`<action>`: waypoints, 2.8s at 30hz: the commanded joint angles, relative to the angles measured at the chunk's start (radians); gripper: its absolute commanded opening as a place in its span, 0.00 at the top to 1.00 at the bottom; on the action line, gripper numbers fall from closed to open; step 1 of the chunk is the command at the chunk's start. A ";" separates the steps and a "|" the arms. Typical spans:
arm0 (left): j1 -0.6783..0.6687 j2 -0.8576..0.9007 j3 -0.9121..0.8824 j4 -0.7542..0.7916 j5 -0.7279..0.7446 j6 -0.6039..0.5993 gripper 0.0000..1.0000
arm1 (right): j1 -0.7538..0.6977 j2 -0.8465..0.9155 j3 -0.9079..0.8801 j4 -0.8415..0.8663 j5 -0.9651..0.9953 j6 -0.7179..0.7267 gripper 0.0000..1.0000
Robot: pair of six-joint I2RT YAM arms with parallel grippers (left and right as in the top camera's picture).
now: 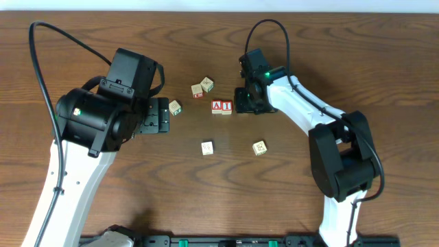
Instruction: Spell out Ai2
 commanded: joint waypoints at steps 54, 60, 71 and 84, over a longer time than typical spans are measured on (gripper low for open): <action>0.000 -0.010 -0.003 -0.018 -0.018 -0.005 0.05 | 0.018 -0.010 0.002 -0.036 0.246 0.006 0.86; 0.000 -0.010 -0.003 -0.018 -0.018 -0.005 0.05 | 0.026 -0.010 0.001 -0.026 0.243 0.006 0.85; 0.000 -0.010 -0.003 -0.018 -0.018 -0.005 0.05 | 0.042 -0.009 0.000 -0.015 0.242 0.006 0.80; 0.000 -0.010 -0.003 -0.018 -0.018 -0.005 0.05 | 0.042 -0.008 0.000 0.009 0.243 0.006 0.74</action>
